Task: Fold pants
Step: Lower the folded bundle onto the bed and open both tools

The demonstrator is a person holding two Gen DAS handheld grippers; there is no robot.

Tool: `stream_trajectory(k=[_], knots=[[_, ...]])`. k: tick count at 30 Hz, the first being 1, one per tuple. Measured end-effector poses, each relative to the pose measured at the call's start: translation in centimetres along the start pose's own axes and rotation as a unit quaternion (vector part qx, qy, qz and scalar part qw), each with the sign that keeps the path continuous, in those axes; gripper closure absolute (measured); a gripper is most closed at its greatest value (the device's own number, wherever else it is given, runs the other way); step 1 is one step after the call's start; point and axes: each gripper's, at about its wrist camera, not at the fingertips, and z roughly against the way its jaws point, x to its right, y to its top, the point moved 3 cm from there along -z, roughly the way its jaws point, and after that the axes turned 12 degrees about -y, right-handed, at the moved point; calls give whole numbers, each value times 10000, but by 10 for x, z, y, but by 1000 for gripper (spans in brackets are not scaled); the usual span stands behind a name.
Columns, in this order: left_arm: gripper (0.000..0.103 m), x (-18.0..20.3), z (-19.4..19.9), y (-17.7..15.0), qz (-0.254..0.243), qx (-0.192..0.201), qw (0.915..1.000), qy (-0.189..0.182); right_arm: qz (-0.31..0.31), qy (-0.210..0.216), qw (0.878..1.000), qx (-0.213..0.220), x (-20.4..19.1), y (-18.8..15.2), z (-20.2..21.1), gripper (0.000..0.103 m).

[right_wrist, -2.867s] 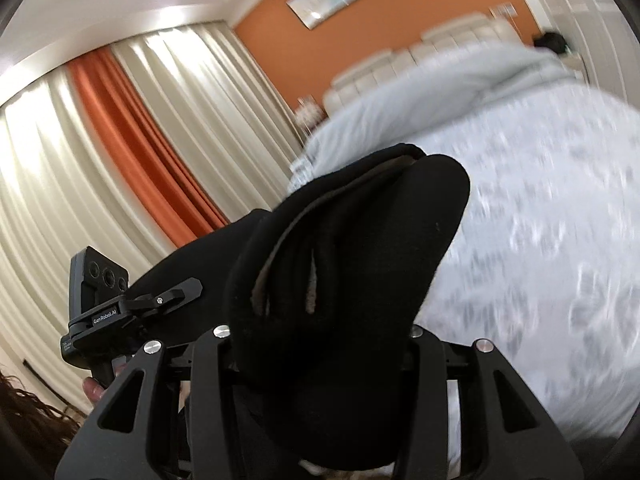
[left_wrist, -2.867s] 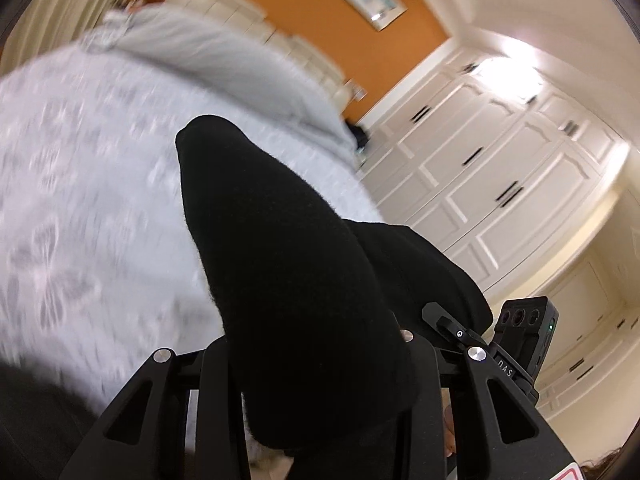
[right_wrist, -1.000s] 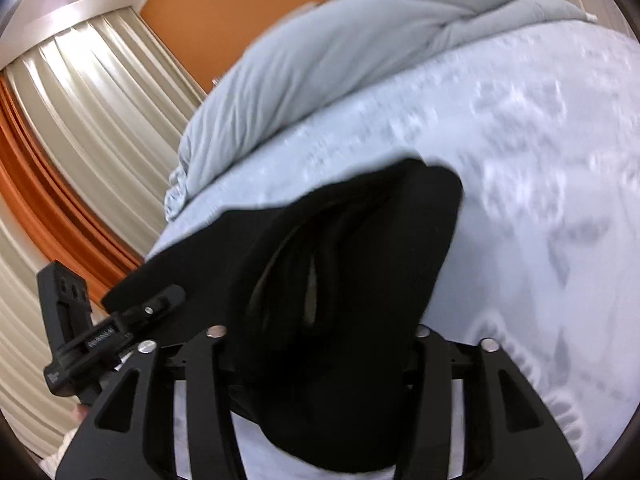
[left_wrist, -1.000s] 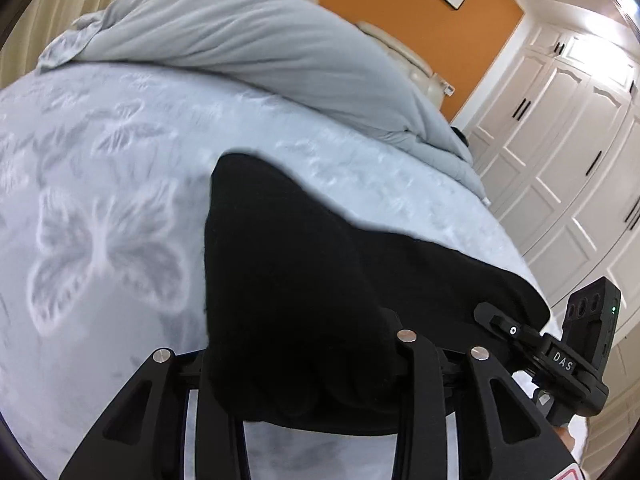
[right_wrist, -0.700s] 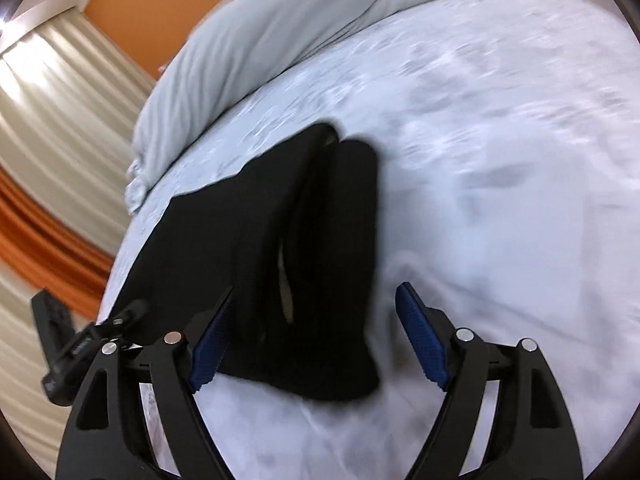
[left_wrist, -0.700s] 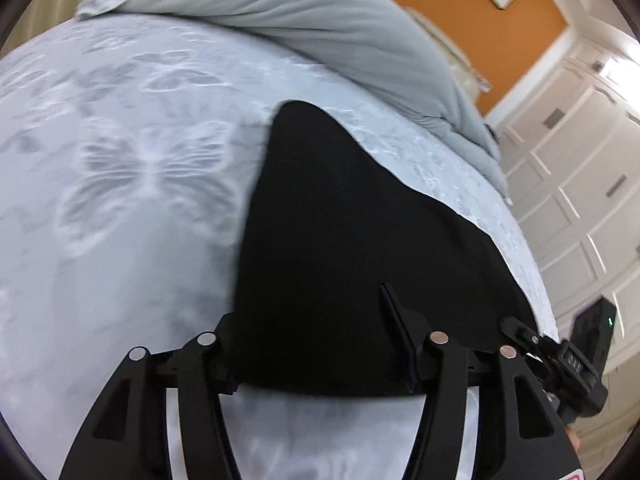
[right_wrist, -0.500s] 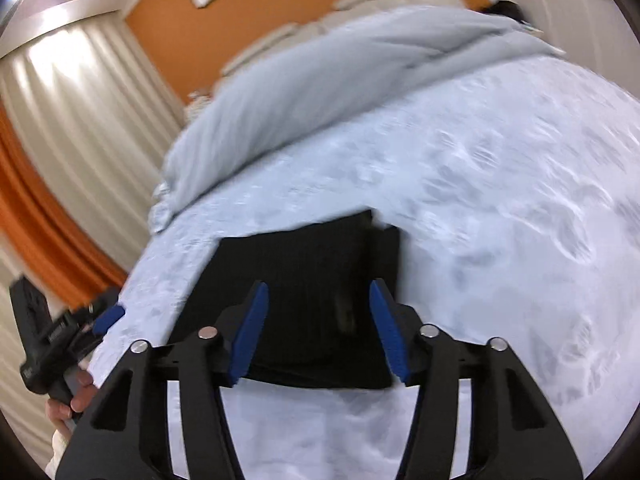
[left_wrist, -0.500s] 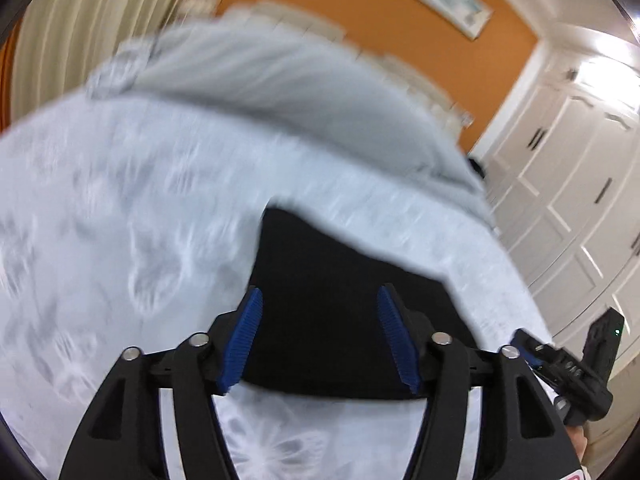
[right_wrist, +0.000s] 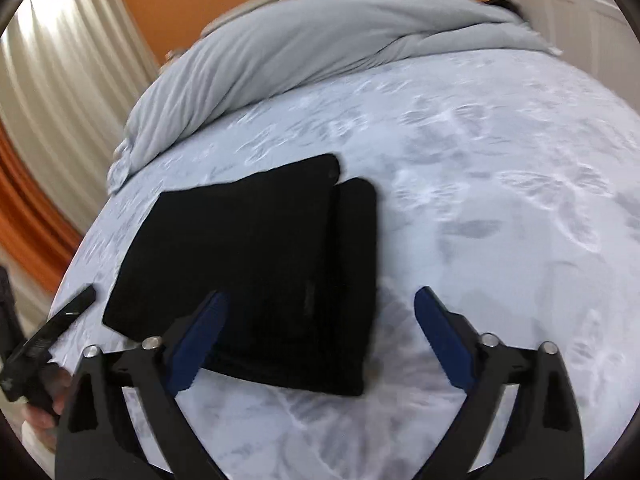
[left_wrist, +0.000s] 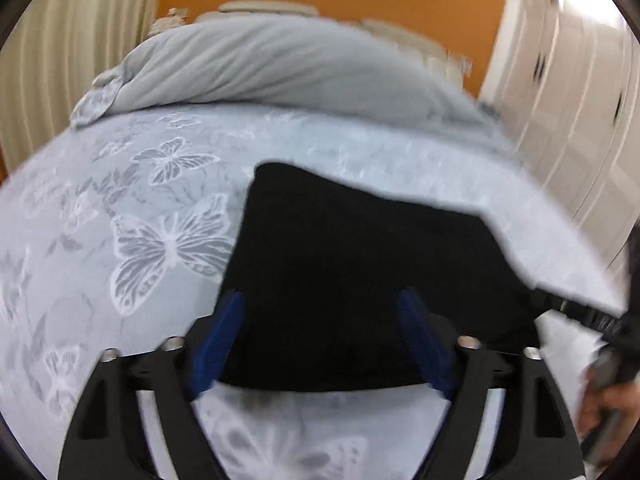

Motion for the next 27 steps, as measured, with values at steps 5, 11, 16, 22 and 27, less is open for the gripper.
stream_trajectory(k=[5, 11, 16, 22, 27], knots=[[15, -69, -27, -15, 2005, -655, 9775, -39, -416, 388, 9952, -798, -3, -23, -44, 19], [82, -48, -15, -9, 1956, -554, 9774, -578, -170, 1189, 9906, -654, -15, -1, 1, 70], [79, -37, 3, -25, 1758, -986, 9777, -594, 197, 796, 9900, -1148, 2, -32, -10, 51], [65, -26, 26, -29, 1520, -596, 9862, -284, 208, 343, 9985, -369, 5, -27, 35, 49], [49, 5, 61, 11, 1102, 225, 9927, -427, 852, 649, 9938, 307, -52, -10, 73, 51]])
